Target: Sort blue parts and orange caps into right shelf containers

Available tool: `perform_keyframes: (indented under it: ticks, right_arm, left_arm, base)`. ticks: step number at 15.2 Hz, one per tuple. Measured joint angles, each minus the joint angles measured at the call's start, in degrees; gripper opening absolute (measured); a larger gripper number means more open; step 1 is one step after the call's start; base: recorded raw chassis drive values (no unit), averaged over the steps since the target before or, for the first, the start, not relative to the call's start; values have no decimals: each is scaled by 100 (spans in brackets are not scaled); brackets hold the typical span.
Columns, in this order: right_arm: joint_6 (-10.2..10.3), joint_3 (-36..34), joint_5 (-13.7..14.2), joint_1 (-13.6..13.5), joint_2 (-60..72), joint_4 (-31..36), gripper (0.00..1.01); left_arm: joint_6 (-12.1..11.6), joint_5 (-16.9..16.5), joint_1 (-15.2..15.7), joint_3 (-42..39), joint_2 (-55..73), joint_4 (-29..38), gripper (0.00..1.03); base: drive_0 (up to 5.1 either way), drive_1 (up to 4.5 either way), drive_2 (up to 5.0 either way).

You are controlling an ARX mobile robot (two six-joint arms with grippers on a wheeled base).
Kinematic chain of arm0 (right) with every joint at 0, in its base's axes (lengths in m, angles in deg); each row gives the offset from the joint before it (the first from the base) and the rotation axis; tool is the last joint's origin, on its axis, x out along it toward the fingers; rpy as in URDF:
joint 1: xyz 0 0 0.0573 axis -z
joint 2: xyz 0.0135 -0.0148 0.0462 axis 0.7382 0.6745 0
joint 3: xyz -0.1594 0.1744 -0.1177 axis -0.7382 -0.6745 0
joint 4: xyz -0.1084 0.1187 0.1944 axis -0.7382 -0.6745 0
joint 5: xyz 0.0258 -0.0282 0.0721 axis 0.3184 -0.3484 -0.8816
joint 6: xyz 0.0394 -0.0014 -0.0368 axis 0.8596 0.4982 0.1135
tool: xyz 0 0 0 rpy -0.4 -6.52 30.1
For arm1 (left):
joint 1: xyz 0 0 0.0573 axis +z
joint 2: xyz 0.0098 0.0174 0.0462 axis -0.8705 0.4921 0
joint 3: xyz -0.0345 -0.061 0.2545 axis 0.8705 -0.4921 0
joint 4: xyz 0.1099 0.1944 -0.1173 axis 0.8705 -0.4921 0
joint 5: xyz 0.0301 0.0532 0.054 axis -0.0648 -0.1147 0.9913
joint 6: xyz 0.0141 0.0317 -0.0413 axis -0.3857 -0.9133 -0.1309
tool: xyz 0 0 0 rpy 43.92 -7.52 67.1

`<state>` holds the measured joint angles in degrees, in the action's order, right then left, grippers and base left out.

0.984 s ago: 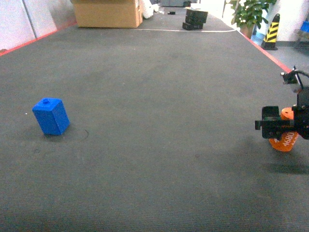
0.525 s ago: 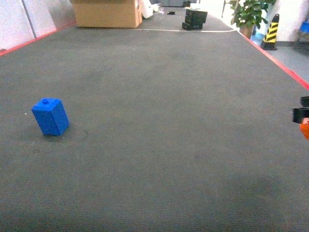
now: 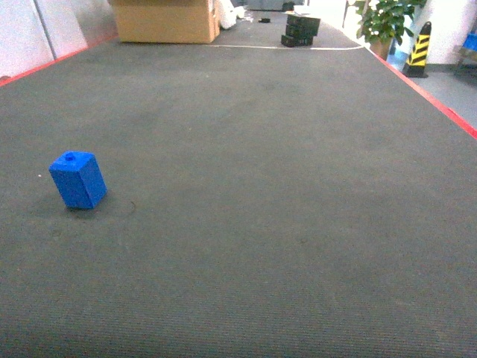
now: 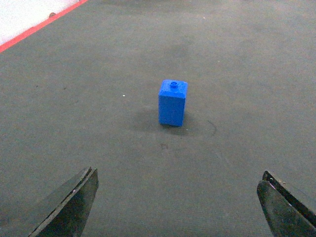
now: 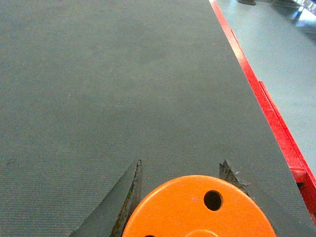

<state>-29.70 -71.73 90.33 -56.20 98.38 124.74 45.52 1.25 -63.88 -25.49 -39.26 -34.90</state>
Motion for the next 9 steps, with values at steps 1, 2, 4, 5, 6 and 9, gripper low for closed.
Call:
perform_keyframes:
  ticks: [1,2,4,5,6,9]
  right_arm:
    - [0,0,0,0,0,2,42]
    - [0,0,0,0,0,2,42]
    - [0,0,-2,0,0,2,42]
    - [0,0,0,0,0,2,42]
    - [0,0,0,0,0,2,42]
    - [0,0,0,0,0,2,42]
  left_arm:
    - [-81,-201,136,208,883,629,98]
    - [-103,-490,286,516,1895,1213,98]
    - [-111,-859,468,1296,3508,1659,98]
    - [-120,-929,463,1679,4083,1709,98]
    - [-120,-957,459,2103,4618,1764,98]
    - [-118,-1091,619,3287,5772,1720,98]
  base:
    - [0,0,0]
    - [0,0,0]
    - [0,0,0]
    - [0,0,0]
    - [0,0,0]
    - [0,0,0]
